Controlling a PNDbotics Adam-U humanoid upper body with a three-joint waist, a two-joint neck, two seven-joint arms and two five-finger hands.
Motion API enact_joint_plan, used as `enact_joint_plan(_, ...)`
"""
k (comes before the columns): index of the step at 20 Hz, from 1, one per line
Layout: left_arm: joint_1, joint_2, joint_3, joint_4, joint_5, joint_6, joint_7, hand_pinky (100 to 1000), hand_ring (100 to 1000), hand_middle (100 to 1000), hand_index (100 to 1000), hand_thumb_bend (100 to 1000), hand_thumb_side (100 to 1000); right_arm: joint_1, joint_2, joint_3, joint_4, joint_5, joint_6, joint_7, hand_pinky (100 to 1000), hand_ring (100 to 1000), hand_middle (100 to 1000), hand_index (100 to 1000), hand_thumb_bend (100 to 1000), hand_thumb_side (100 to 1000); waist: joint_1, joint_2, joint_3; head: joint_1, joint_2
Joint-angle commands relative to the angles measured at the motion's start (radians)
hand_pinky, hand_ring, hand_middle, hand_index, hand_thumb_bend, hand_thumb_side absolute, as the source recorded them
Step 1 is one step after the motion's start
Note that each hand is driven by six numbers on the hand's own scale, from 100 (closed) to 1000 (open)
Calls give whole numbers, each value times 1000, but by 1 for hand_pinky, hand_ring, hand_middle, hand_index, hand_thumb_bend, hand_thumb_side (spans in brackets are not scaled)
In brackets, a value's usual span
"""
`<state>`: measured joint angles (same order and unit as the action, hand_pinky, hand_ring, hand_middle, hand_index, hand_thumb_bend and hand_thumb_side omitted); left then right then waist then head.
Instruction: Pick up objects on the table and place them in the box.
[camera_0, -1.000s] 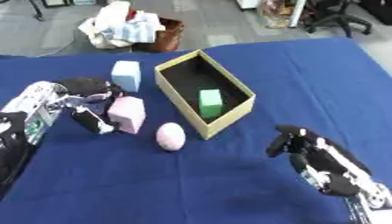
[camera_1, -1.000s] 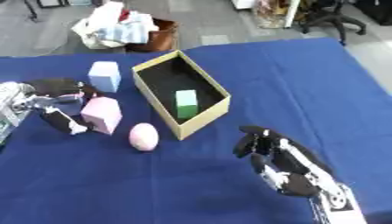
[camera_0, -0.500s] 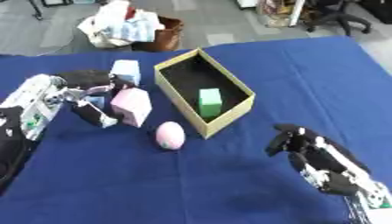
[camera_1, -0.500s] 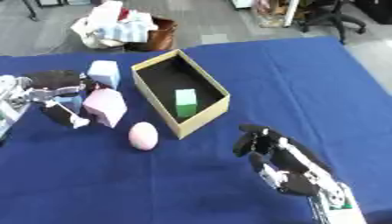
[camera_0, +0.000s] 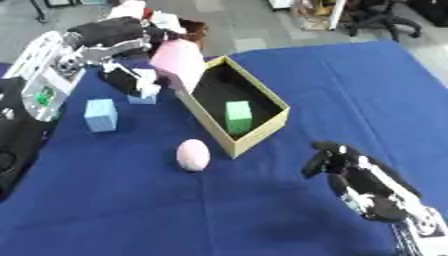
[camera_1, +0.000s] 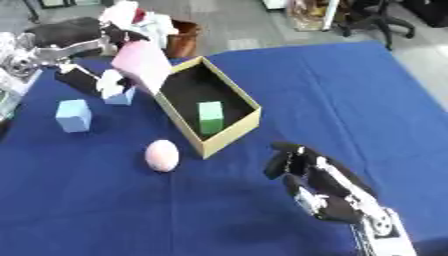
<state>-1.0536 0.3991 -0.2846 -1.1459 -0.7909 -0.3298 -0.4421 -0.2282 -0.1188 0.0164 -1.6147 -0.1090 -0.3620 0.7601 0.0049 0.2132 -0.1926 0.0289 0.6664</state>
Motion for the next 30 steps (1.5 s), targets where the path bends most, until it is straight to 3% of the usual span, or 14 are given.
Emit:
enact_joint_plan(1,-52,-83,20,82,-73,27,50,775,643,503,782,100,255,-12,-2,11,-6,-12,-4,15,677,707,653,912,100,443,-16,-24,-12,12,-11)
enact_joint_plan(6,-88,-208,49,224,-199,51,154,775,654,519,794,100,254,-19,5,32,-3,-22,-3,35,677,707,653,912,100,440,-19,-21,-51,29,-18)
enact_joint_plan(12,-103,-279,85,320,-315,83,270,775,659,551,810,100,251,-27,13,53,0,-31,0,58,677,707,652,912,100,440,-19,-17,-83,48,-25)
enact_joint_plan(22,-93,-289,86,359,-400,96,310,788,716,709,848,100,258,-29,17,54,-1,-33,3,63,676,706,651,911,100,440,-16,-15,-96,45,-25)
enact_joint_plan(26,-90,-286,89,365,-416,99,288,812,755,772,880,100,265,-29,17,53,-1,-33,4,62,676,706,651,911,100,440,-17,-15,-95,43,-25)
enact_joint_plan(30,-91,-274,85,356,-422,77,225,849,803,834,914,176,299,-27,16,50,0,-32,4,60,676,706,651,911,100,440,-16,-16,-93,41,-24)
